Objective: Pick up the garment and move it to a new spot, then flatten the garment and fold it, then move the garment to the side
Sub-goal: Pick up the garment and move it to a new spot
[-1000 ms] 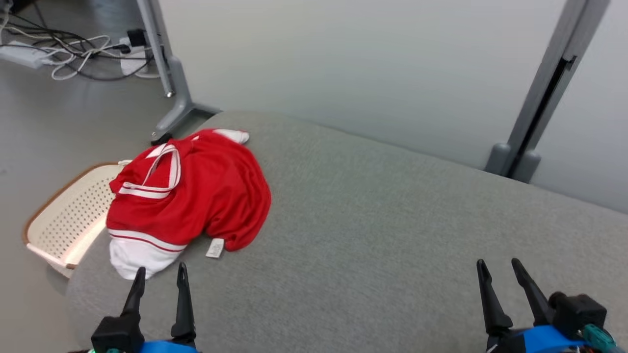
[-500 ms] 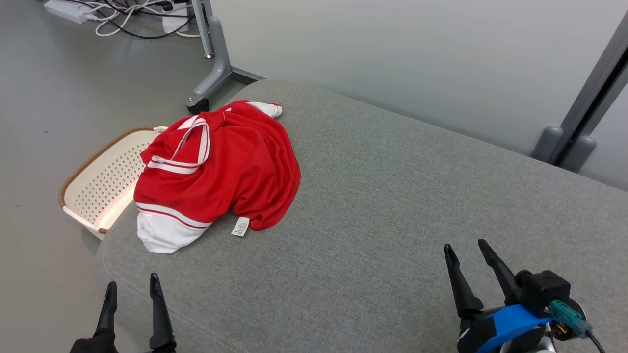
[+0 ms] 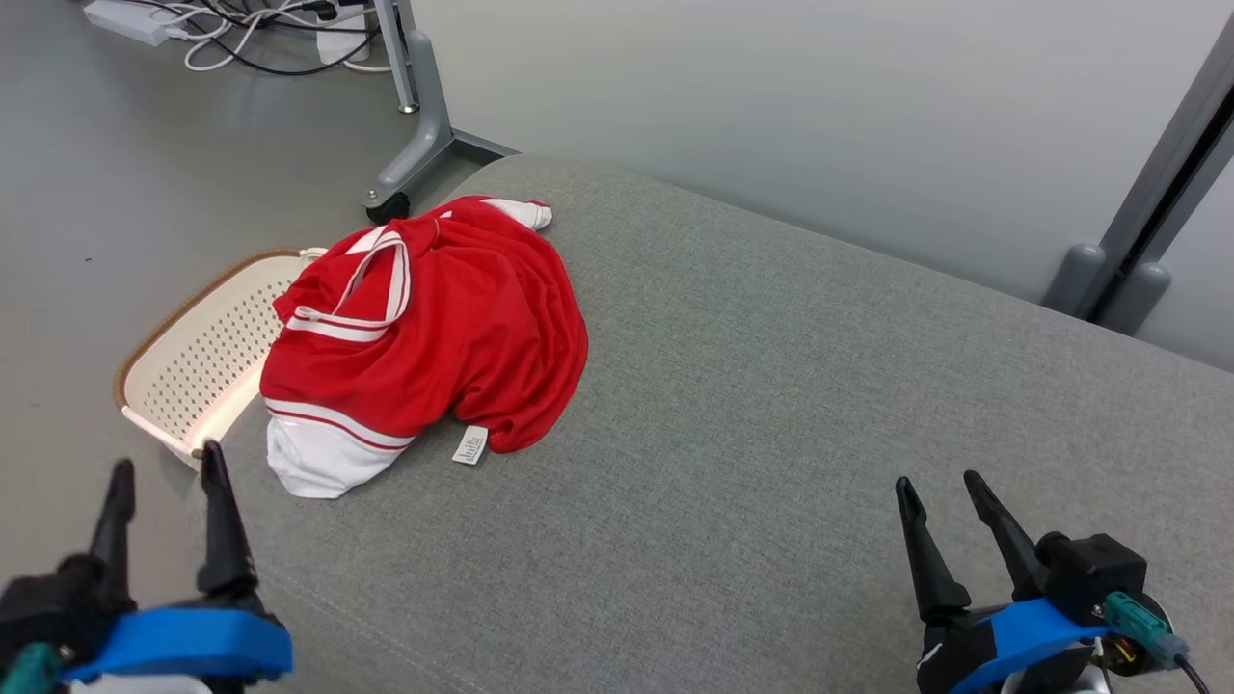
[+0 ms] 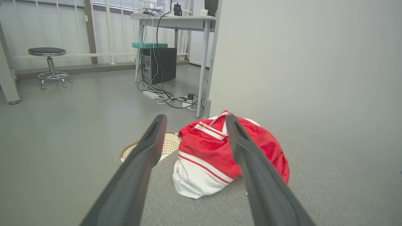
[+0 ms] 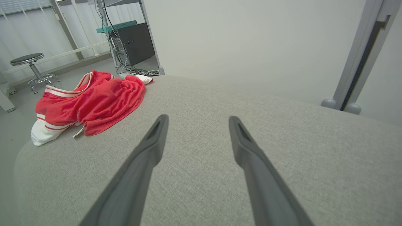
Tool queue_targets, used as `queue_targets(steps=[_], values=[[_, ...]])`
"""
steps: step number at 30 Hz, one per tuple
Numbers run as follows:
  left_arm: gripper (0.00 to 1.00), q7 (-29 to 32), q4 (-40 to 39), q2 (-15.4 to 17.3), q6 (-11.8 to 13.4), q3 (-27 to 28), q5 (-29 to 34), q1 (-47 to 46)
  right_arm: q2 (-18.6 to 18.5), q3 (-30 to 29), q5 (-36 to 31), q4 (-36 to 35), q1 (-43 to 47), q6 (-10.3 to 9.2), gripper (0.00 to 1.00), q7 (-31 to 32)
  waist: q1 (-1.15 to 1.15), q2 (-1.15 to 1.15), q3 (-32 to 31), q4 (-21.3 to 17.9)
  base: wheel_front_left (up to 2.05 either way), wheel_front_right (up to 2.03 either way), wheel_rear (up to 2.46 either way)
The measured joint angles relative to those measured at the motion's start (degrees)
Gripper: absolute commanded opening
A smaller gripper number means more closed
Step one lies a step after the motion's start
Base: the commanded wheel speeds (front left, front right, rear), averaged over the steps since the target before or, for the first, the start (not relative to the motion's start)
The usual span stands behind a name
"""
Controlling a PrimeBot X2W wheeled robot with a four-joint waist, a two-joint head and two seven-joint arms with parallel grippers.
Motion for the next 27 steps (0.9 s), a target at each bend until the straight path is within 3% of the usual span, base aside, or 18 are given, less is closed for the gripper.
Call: queue_targets(steps=[5, 9, 14, 19, 27], values=[[1.0, 9.02, -3.05, 5.49, -2.72, 3.58, -4.86, -8.95, 0.02, -1.36, -0.1, -1.23, 1.03, 0.0, 1.0, -0.03, 0.0, 0.0, 1.11, -0.2, 0.0, 0.0, 0.0], [1.0, 16.61, 1.38, 10.01, -5.49, 5.06, -8.38, -17.82, 0.01, -1.88, -0.81, -3.1, 0.98, 0.01, 1.0, 0.57, -0.01, -0.01, 3.64, -1.61, 0.0, 0.0, 0.0], [1.0, 24.37, 9.62, 10.44, -7.44, 7.42, -16.48, -26.6, -0.03, -1.04, -1.92, -5.59, 0.08, 0.0, 1.0, 2.19, 0.01, 0.01, 8.08, -6.82, 0.0, 0.0, 0.0], [1.0, 31.59, 16.79, 11.13, -7.26, 11.1, -23.91, -31.08, -0.03, 0.42, -2.96, -7.71, -1.2, 0.0, 1.0, 3.35, 0.01, 0.01, 12.68, -13.72, 0.0, 0.0, 0.0], [1.0, 40.58, 21.81, 13.97, -3.82, 15.22, -30.07, -33.67, -0.04, -0.19, -3.56, -10.93, -2.72, 0.0, 1.0, 4.2, 0.01, 0.01, 19.23, -23.75, 0.0, 0.0, 0.0]])
